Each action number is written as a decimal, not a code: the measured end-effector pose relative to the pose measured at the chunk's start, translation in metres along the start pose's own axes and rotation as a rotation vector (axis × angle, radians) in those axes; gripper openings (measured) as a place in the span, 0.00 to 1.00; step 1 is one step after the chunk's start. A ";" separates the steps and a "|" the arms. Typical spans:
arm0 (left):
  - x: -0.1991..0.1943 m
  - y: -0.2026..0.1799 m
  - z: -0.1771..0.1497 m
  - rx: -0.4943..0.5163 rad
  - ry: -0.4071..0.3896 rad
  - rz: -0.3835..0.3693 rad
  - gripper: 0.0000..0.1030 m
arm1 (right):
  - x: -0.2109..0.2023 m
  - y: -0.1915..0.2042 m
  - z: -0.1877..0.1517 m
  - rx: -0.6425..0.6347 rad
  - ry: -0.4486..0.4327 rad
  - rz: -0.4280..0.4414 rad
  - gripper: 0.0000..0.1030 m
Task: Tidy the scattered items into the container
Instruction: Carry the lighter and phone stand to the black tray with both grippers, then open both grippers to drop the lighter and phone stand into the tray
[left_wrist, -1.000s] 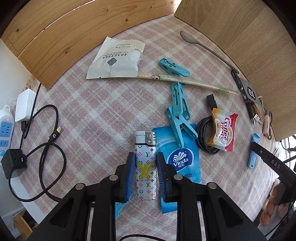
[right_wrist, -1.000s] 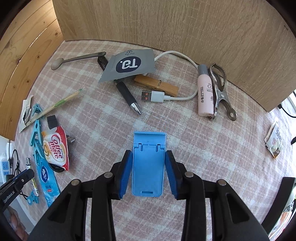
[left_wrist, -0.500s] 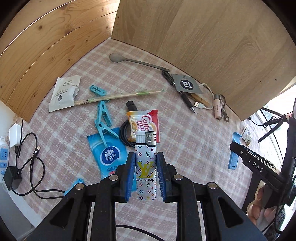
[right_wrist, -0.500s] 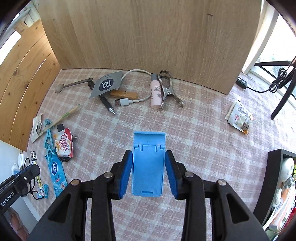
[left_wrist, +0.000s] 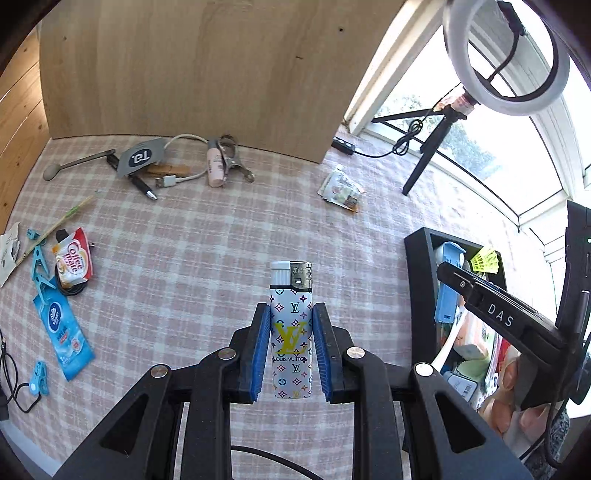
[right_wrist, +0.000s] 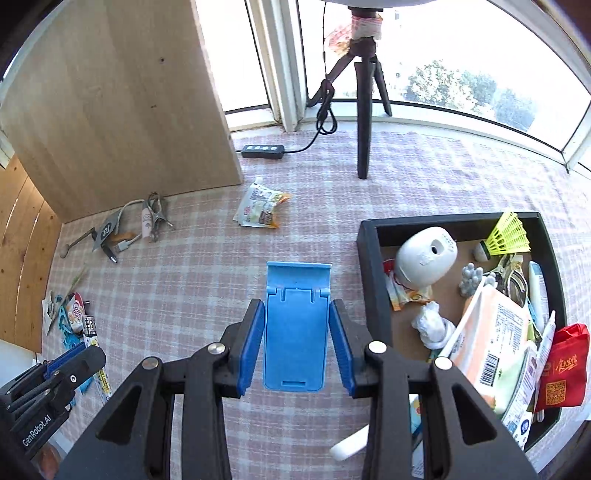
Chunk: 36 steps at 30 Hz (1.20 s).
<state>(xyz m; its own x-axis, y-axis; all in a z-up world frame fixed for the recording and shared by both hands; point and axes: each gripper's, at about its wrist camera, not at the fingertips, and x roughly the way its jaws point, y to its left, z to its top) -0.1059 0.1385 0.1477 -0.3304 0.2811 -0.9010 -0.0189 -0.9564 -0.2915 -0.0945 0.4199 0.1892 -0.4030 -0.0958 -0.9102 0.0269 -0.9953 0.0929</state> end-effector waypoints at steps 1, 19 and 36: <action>0.004 -0.016 -0.003 0.024 0.008 -0.015 0.21 | -0.007 -0.019 -0.001 0.025 -0.005 -0.016 0.34; 0.055 -0.242 -0.072 0.363 0.176 -0.196 0.42 | -0.068 -0.237 -0.054 0.324 -0.058 -0.186 0.38; 0.032 -0.137 -0.048 0.189 0.069 -0.065 0.45 | -0.060 -0.173 -0.041 0.212 -0.110 -0.060 0.62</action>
<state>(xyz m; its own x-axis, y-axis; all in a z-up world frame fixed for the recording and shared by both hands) -0.0684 0.2827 0.1432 -0.2576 0.3416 -0.9038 -0.2170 -0.9320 -0.2904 -0.0373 0.5976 0.2115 -0.4952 -0.0236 -0.8684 -0.1878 -0.9731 0.1335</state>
